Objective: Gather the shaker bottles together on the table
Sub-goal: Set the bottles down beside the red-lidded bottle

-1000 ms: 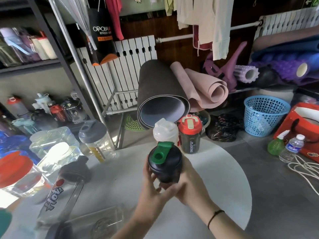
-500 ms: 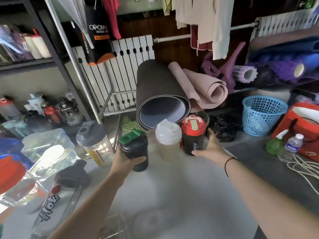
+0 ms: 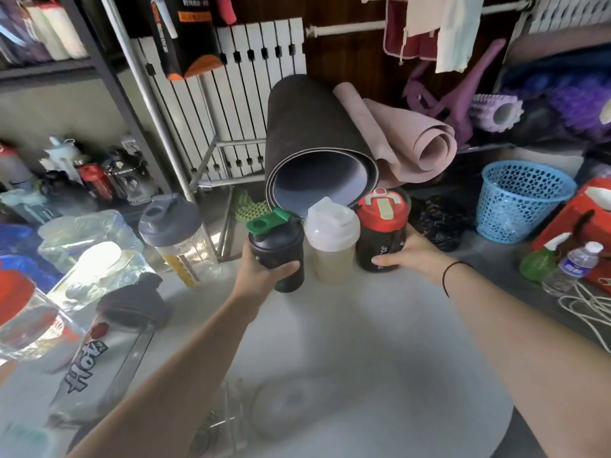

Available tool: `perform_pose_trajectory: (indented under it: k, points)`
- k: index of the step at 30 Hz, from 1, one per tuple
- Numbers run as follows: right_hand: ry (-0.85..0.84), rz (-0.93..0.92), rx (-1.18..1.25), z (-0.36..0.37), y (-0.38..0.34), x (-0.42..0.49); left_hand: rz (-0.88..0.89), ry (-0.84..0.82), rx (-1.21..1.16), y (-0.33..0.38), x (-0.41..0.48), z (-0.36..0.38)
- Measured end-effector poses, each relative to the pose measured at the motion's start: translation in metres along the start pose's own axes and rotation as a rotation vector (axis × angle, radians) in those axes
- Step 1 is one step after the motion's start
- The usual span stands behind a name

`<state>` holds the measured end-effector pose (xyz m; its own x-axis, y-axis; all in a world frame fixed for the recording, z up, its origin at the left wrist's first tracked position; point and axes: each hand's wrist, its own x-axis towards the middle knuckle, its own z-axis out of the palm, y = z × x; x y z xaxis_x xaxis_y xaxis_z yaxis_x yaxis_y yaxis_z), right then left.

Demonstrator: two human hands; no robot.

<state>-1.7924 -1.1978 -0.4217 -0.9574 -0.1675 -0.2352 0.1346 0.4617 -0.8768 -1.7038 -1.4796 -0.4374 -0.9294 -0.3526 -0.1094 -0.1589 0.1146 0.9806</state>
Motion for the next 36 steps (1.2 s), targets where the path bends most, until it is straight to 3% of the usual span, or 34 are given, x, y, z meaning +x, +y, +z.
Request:
perform_pose_trajectory:
  k: [21, 29, 32, 36]
  points:
    - [0.061, 0.006, -0.031, 0.001, 0.014, -0.005, 0.053, 0.068, -0.104, 0.003, -0.02, 0.02]
    - [0.0, 0.044, 0.027, 0.001, 0.033, -0.01, -0.037, 0.039, 0.08, -0.001, -0.031, -0.005]
    - [-0.048, 0.118, -0.131, 0.004, 0.043, -0.021, -0.12, 0.199, 0.167, -0.006, -0.041, -0.023]
    - [-0.058, 0.108, -0.496, 0.015, 0.049, -0.048, -0.109, 0.639, 0.181, 0.006, -0.056, -0.043]
